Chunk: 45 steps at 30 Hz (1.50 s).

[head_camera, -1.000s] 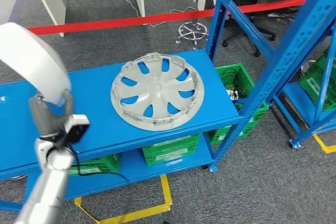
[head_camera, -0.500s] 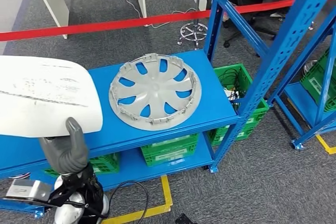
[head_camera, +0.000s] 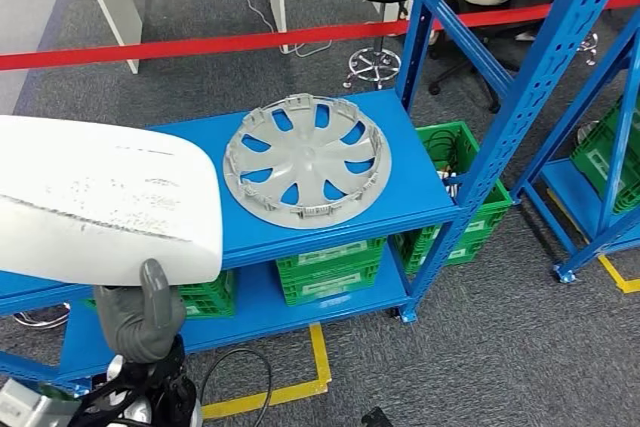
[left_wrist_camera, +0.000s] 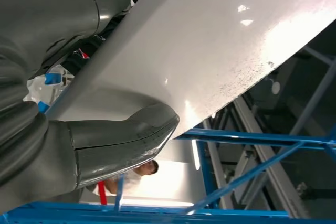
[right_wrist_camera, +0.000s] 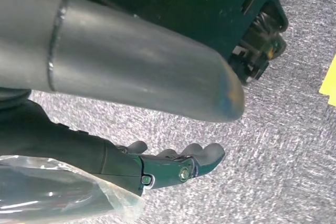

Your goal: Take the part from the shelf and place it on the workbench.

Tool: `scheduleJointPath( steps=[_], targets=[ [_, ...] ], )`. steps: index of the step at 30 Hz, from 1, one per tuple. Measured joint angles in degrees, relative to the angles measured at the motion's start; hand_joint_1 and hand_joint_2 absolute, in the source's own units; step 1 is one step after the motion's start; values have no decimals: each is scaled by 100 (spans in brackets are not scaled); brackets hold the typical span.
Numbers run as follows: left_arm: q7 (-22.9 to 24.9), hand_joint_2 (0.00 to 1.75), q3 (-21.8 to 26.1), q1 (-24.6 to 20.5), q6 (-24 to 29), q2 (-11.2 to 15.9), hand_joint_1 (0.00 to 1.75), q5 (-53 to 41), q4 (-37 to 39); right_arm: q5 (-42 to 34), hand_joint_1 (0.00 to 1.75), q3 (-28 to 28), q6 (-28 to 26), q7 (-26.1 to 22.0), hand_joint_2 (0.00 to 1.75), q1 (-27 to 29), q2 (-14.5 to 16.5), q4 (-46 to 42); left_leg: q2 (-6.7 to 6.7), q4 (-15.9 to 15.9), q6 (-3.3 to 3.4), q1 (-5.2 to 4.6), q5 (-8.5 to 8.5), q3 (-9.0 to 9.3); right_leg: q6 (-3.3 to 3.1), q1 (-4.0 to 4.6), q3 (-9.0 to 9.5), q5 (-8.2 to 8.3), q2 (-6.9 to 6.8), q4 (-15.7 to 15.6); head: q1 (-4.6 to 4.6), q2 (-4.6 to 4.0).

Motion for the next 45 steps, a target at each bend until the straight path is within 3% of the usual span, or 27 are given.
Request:
scheduleJointPath(
  steps=[2, 4, 6, 8, 10, 11, 13, 15, 16, 19, 20, 21, 23, 25, 27, 28, 30, 31, 33, 35, 36, 37, 38, 40, 42, 43, 45],
  targets=[
    [-1, 175, -26, 36, -95, -1, 175, 22, -63, -22, 0, -85, 22, -57, 0, 12, -50, -5, 20, -33, 70, 24, 127, -107, 53, -7, -145, -390, 10, 319, 20, 0],
    [-2, 175, -42, 84, -208, -1, 175, 34, -117, -45, 0, -165, 42, -142, 0, 5, -96, -14, 29, -28, 98, 22, 240, -259, 92, -4, -320, -958, 12, 1006, 38, 0],
    [-2, 175, -60, 124, -266, 7, 175, 16, -146, -122, 0, -254, 48, -262, 0, -11, -133, -25, 35, -20, 91, 21, 356, -419, 117, -7, -315, -1132, 11, 1495, 40, 0],
    [-2, 175, -75, 144, -278, 20, 175, 11, -149, -283, 0, -373, 22, -449, 0, -25, -154, -38, 36, -13, 63, 28, 460, -556, 130, -15, 54, -871, 9, 1234, 43, 0],
    [-2, 175, -82, 156, -294, 27, 175, 26, -150, -523, 0, -539, -32, -703, 0, -42, -165, -55, 28, 12, 6, 26, 546, -654, 130, -28, 708, -686, 18, 397, 46, 0],
    [-2, 175, -85, 162, -313, 30, 175, 37, -150, -656, 0, -637, -54, -833, 0, -48, -165, -62, 26, 31, -27, 19, 586, -687, 114, -28, 969, -694, 29, 21, 45, 0],
    [-1, 175, -90, 171, -401, 34, 175, 65, -146, -894, 0, -857, -79, -1063, 0, -43, -152, -72, 26, 56, -88, 6, 669, -731, 64, -12, 1152, -767, 55, -325, 44, 0],
    [-1, 175, -90, 175, -570, 39, 175, 100, -121, -1130, 0, -1087, -119, -1234, 0, -10, -124, -73, 24, 87, -144, 21, 669, -767, -25, -9, 1058, -734, 41, -329, 43, 0],
    [0, 175, -90, 174, -673, 43, 175, 115, -90, -1281, 0, -1213, -144, -1293, 0, 9, -108, -73, 23, 179, -171, 29, 533, -798, -82, -9, 1015, -692, 22, -326, 36, 0],
    [3, 175, -103, 136, -884, 53, 175, 101, 85, -1701, 0, -1650, -178, -1285, 0, 45, -49, -74, 24, 1071, -228, 40, -316, -976, -204, 14, 853, -529, -30, -322, 8, 0],
    [3, 175, -112, 113, -889, 57, 175, 76, 151, -1763, 0, -1788, -172, -1213, 0, 49, -34, -74, 24, 1425, -235, 40, -508, -1017, -220, 30, 789, -472, -41, -314, 4, 0],
    [3, 175, -125, 87, -867, 62, 175, 45, 208, -1792, 0, -1906, -157, -1120, 0, 53, -20, -74, 24, 1660, -230, 40, -556, -1004, -227, 47, 715, -416, -48, -299, 4, 0],
    [3, 175, -170, 25, -752, 74, 175, -14, 316, -1755, 0, -2060, -83, -839, 0, 60, -2, -74, 23, 1583, -182, 31, -301, -758, -236, 82, 538, -314, -50, -249, 2, 0],
    [3, 175, -248, -63, -627, 94, 175, -54, 439, -1664, 0, -2147, 59, -442, 0, 68, 4, -74, 23, 886, -71, -3, -40, -253, -229, 119, 390, -232, -44, -190, 2, 0],
    [3, 175, -344, -144, -589, 120, 175, -62, 545, -1670, 0, -2218, 277, -167, 0, 87, -9, -76, 24, 217, 22, -40, -48, 141, -191, 134, 296, -148, -45, -156, 6, 0],
    [3, 175, -389, -172, -594, 132, 175, -61, 585, -1713, 0, -2271, 396, -98, 0, 96, -21, -78, 26, 57, 48, -57, -83, 209, -161, 129, 260, -99, -49, -150, 7, 0],
    [3, 175, -444, -203, -610, 145, 175, -73, 649, -1772, 0, -2386, 582, 10, 0, 110, -47, -79, 30, -83, 77, -54, -44, 195, -95, 112, 191, -41, -45, -138, 3, 0],
    [3, 175, -457, -211, -603, 148, 175, -88, 680, -1771, 0, -2425, 641, 49, 0, 116, -58, -79, 36, -139, 102, -41, -2, 164, -62, 109, 128, -131, -34, -77, 6, 0],
    [4, 175, -477, -214, -526, 164, 175, -112, 752, -1772, 0, -2471, 768, 61, 0, 134, -77, -79, 48, -209, 139, -12, 102, 57, -6, 94, -50, -586, -7, 329, 22, 0],
    [5, 175, -504, -185, -404, 206, 175, -91, 834, -1818, 0, -2522, 928, -6, 0, 146, -90, -79, 56, -193, 148, -11, 223, -111, 45, 67, -218, -1061, 4, 1018, 38, 0],
    [5, 175, -518, -158, -351, 233, 175, -73, 871, -1851, 0, -2559, 1016, -67, 0, 146, -92, -79, 63, -180, 138, -10, 283, -197, 68, 51, -244, -1123, 5, 1291, 43, 0],
    [5, 175, -527, -125, -315, 260, 175, -56, 898, -1883, 0, -2597, 1117, -141, 0, 142, -92, -79, 72, -163, 123, -5, 344, -289, 91, 34, -197, -1036, 4, 1414, 43, 0],
    [5, 175, -531, -96, -290, 284, 175, -48, 913, -1904, 0, -2633, 1222, -216, 0, 136, -92, -79, 79, -136, 102, 5, 401, -387, 115, 13, -64, -852, 3, 1356, 43, 0],
    [5, 175, -518, -62, -288, 304, 175, -41, 922, -1902, 0, -2686, 1406, -330, 0, 103, -87, -79, 81, -43, 38, 21, 495, -584, 174, -38, 466, -581, 5, 738, 46, 0],
    [3, 175, -454, -66, -389, 276, 175, -14, 920, -1852, 0, -2713, 1505, -389, 0, 38, -73, -80, 76, 75, -31, 16, 566, -720, 158, -51, 971, -690, 30, 1, 53, 0],
    [2, 175, -402, -71, -478, 247, 175, 12, 919, -1814, 0, -2721, 1540, -425, 0, 9, -65, -80, 75, 113, -58, 9, 606, -754, 124, -42, 1076, -779, 43, -190, 57, 0],
    [1, 175, -282, -72, -678, 186, 175, 63, 914, -1744, 0, -2729, 1602, -512, 0, -22, -59, -80, 72, 147, -108, 19, 673, -789, 13, -30, 1020, -788, 37, -225, 61, 0]
  ],
)
